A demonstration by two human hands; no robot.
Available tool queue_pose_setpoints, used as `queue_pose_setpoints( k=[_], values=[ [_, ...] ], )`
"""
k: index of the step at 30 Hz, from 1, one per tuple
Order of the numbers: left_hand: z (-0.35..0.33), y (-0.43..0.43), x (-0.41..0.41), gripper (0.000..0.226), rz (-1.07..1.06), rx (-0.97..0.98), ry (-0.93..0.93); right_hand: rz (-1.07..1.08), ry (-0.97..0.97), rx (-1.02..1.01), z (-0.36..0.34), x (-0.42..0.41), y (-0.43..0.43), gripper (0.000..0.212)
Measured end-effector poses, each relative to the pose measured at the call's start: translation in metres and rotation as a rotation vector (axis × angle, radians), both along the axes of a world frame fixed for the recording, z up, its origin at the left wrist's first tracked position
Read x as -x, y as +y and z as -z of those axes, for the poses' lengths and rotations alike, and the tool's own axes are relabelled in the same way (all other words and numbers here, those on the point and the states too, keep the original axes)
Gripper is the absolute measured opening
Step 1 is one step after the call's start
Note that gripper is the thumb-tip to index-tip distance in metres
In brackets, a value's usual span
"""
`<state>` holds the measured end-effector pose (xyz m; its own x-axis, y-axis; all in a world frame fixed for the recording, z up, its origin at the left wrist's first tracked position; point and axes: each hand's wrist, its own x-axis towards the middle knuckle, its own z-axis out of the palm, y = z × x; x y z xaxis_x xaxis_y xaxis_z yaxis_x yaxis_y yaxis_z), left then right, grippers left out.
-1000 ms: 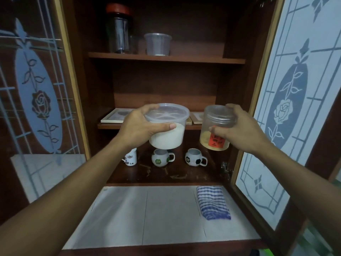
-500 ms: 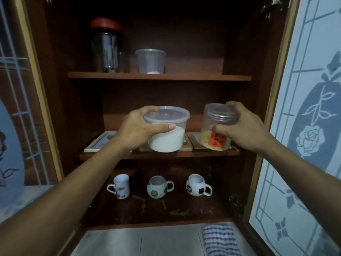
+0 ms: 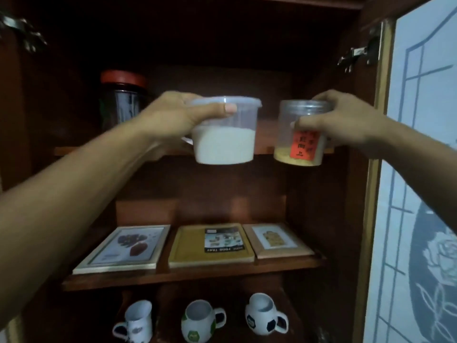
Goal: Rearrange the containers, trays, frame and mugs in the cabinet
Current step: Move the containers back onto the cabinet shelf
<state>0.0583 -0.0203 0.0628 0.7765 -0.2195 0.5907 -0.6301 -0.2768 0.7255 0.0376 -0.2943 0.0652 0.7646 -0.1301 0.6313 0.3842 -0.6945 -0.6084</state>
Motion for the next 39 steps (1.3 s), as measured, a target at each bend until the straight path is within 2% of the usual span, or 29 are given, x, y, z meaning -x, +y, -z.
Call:
queue_pose_setpoints(
  k=[5,9,15,19,27,33,36,39],
  values=[
    [-0.045,-0.011,-0.013,0.074,-0.062,-0.016,-0.065,0.012,0.016,0.040,-0.045,-0.013,0.005,0.054],
    [-0.059,-0.021,-0.036,0.083,-0.112,-0.048,-0.068,0.037,0.030,0.074,-0.062,-0.038,0.009,0.046],
    [-0.060,-0.036,-0.074,0.066,-0.145,-0.033,-0.011,0.112,0.037,0.088,-0.076,-0.073,0.012,0.034],
    [-0.061,-0.044,-0.094,0.060,-0.167,-0.034,0.031,0.160,0.073,0.072,-0.079,-0.092,0.009,0.042],
    [-0.069,-0.065,-0.128,0.063,-0.171,0.015,0.054,0.197,0.126,0.051,-0.087,-0.115,0.004,0.038],
    [-0.071,-0.076,-0.147,0.072,-0.172,0.042,0.072,0.233,0.171,0.071,-0.093,-0.132,0.001,0.052],
    [-0.068,-0.083,-0.158,0.097,-0.175,0.064,0.080,0.253,0.199,0.086,-0.093,-0.140,-0.002,0.052],
    [-0.066,-0.090,-0.166,0.106,-0.187,0.057,0.093,0.280,0.207,0.101,-0.090,-0.147,-0.006,0.055]
  ],
)
